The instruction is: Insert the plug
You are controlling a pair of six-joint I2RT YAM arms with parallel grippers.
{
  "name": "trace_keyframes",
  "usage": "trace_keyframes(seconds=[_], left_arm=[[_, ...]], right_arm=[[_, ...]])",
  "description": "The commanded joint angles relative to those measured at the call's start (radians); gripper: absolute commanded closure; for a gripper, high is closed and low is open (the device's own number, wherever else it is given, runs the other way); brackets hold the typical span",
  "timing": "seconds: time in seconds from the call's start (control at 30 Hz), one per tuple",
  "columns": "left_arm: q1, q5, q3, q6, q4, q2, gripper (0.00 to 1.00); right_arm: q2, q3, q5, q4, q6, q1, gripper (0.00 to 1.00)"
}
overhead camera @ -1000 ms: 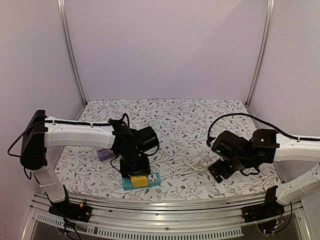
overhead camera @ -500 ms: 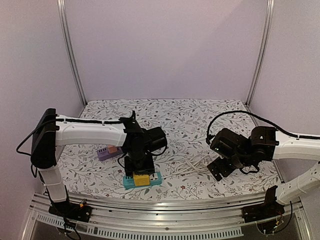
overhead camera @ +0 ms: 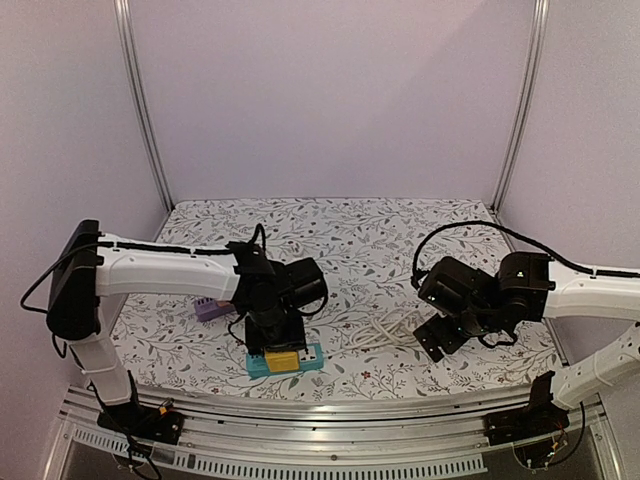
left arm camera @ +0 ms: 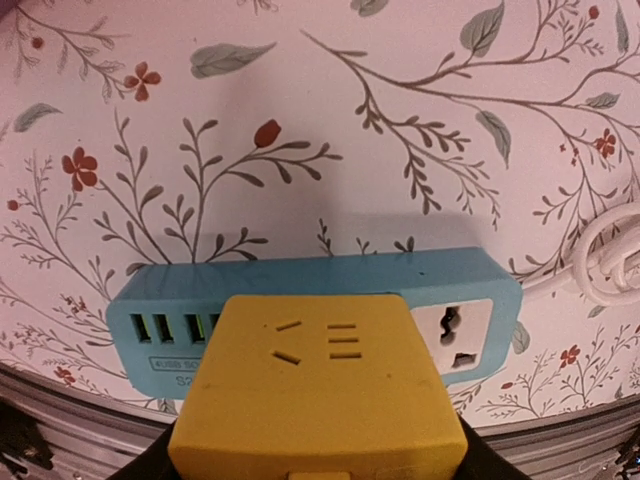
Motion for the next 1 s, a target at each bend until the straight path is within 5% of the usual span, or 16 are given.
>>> trace_keyframes(seconds=[0.0, 0.13, 0.3, 0.97], left_arm=[[-0.011, -0.116, -0.139, 0.038, 0.133, 0.140, 0.66], [-0.023, -0.140, -0.135, 0.054, 0.130, 0.082, 0.31], [-0.029, -0.170, -0.114, 0.059, 0.081, -0.003, 0.02], [-0.027, -0.405, 0.040, 0.094, -0.225, -0.488, 0.00]], right_arm=[[0.009, 0.037, 0.025, -0.009, 0.009, 0.005, 0.01], [0.008, 0.056, 0.033, -0.019, 0.007, 0.006, 0.01], [0.006, 0.096, 0.051, -0.036, -0.010, 0.005, 0.01], [0.037, 0.304, 0.091, -0.060, -0.127, 0.005, 0.01]])
